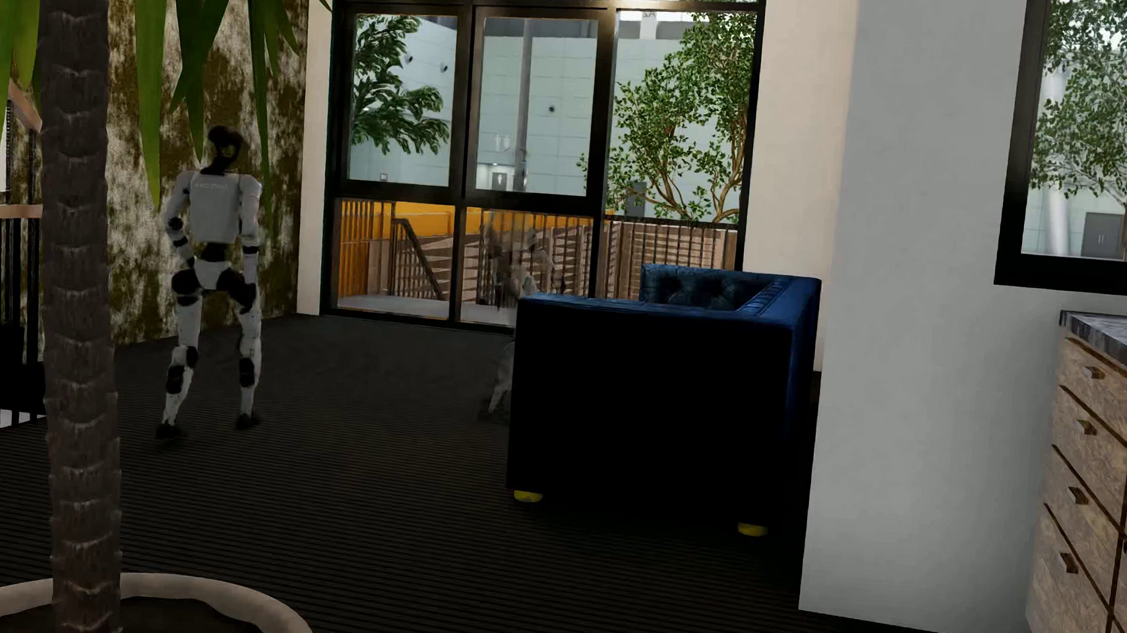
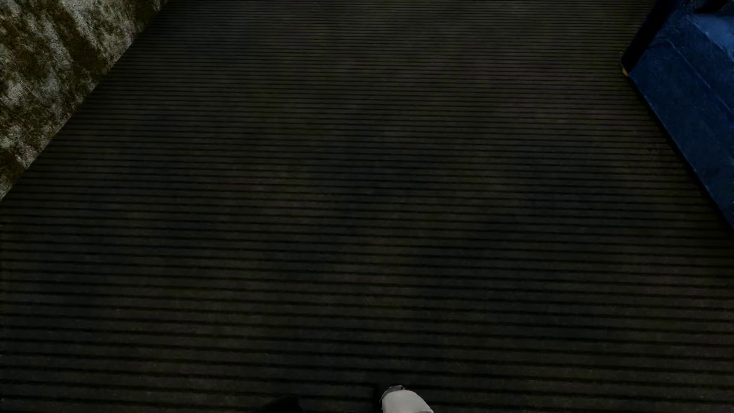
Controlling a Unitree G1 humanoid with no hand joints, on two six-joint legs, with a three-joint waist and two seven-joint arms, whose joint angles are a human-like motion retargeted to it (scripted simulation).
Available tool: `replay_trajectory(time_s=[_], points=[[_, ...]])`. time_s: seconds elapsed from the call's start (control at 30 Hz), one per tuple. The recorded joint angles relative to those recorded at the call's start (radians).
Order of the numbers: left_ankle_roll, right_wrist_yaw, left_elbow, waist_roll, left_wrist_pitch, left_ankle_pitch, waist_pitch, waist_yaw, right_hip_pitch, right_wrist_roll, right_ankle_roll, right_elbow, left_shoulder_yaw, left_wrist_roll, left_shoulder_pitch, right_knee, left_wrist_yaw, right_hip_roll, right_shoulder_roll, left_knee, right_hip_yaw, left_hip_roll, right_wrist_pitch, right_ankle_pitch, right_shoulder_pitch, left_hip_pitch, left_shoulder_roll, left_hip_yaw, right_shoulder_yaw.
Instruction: Walk to the sofa
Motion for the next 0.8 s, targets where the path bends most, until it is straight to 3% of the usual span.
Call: replay_trajectory(time_s=[0.1, 0.17, 0.23, 0.27, 0.33, 0.37, 0.4, 0.43, 0.5, 0.57, 0.6, 0.7, 0.8], points=[[0.0, 0.0, 0.003, -0.005, 0.0, -0.069, -0.029, -0.021, -0.016, 0.0, 0.0, 0.085, -0.016, 0.0, -0.012, -0.088, 0.0, -0.016, 0.01, -0.007, 0.0, 0.0, 0.0, -0.125, 0.026, 0.058, 0.005, 0.0, 0.028], [0.0, 0.0, 0.035, 0.012, 0.0, -0.027, -0.056, -0.033, -0.045, 0.0, 0.0, 0.139, 0.011, 0.0, 0.004, -0.054, 0.0, -0.015, 0.008, 0.0, 0.0, 0.019, 0.0, -0.018, 0.031, 0.092, -0.01, 0.0, 0.032], [0.0, 0.0, 0.111, 0.054, 0.0, 0.157, -0.096, -0.033, -0.084, 0.0, 0.0, 0.195, 0.057, 0.0, 0.045, 0.008, 0.0, 0.009, -0.004, 0.019, 0.0, 0.052, 0.0, 0.159, 0.019, 0.115, -0.036, 0.0, 0.029], [0.0, 0.0, 0.159, 0.078, 0.0, 0.307, -0.109, -0.031, -0.075, 0.0, 0.0, 0.21, 0.059, 0.0, 0.067, 0.037, 0.0, 0.036, -0.016, 0.047, 0.0, 0.073, 0.0, 0.186, 0.006, 0.125, -0.042, 0.0, 0.026], [0.0, 0.0, 0.207, 0.103, 0.0, 0.672, -0.123, -0.023, 0.006, 0.0, 0.0, 0.19, -0.014, 0.0, 0.1, 0.038, 0.0, 0.088, -0.039, 0.2, 0.0, 0.106, 0.0, 0.147, -0.024, 0.069, -0.02, 0.0, 0.009], [0.0, 0.0, 0.21, 0.106, 0.0, 0.81, -0.121, -0.012, 0.057, 0.0, 0.0, 0.159, -0.058, 0.0, 0.107, 0.028, 0.0, 0.105, -0.047, 0.324, 0.0, 0.116, 0.0, 0.107, -0.043, -0.002, -0.002, 0.0, -0.011], [0.0, 0.0, 0.213, 0.113, 0.0, 0.875, -0.111, 0.011, 0.106, 0.0, 0.0, 0.121, -0.08, 0.0, 0.11, 0.02, 0.0, 0.124, -0.057, 0.46, 0.0, 0.127, 0.0, 0.065, -0.067, -0.085, 0.012, 0.0, -0.029], [0.0, 0.0, 0.227, 0.121, 0.0, 0.857, -0.098, 0.046, 0.159, 0.0, 0.0, 0.084, -0.074, 0.0, 0.113, 0.009, 0.0, 0.145, -0.068, 0.595, 0.0, 0.135, 0.0, 0.023, -0.096, -0.169, 0.015, 0.0, -0.039], [0.0, 0.0, 0.283, 0.121, 0.0, 0.659, -0.074, 0.14, 0.277, 0.0, 0.0, 0.023, 0.006, 0.0, 0.131, -0.028, 0.0, 0.182, -0.092, 0.786, 0.0, 0.131, 0.0, -0.058, -0.167, -0.326, 0.005, 0.0, -0.045], [0.0, 0.0, 0.335, 0.102, 0.0, 0.506, -0.058, 0.235, 0.403, 0.0, 0.0, -0.008, 0.086, 0.0, 0.164, -0.069, 0.0, 0.192, -0.096, 0.769, 0.0, 0.104, 0.0, -0.136, -0.248, -0.445, -0.002, 0.0, -0.073], [0.0, 0.0, 0.348, 0.087, 0.0, 0.493, -0.052, 0.275, 0.463, 0.0, 0.0, -0.022, 0.096, 0.0, 0.18, -0.089, 0.0, 0.184, -0.09, 0.679, 0.0, 0.086, 0.0, -0.172, -0.287, -0.49, 0.002, 0.0, -0.097], [0.0, 0.0, 0.341, 0.051, 0.0, 0.61, -0.045, 0.353, 0.606, 0.0, 0.0, -0.119, 0.058, 0.0, 0.22, -0.141, 0.0, 0.145, -0.071, 0.269, 0.0, 0.054, 0.0, -0.263, -0.365, -0.574, 0.023, 0.0, -0.15], [0.0, 0.0, 0.334, 0.051, 0.0, 0.735, -0.058, 0.384, 0.737, 0.0, 0.0, -0.277, 0.055, 0.0, 0.251, -0.171, 0.0, 0.111, -0.068, -0.048, 0.0, 0.077, 0.0, -0.363, -0.348, -0.589, 0.024, 0.0, -0.179]])
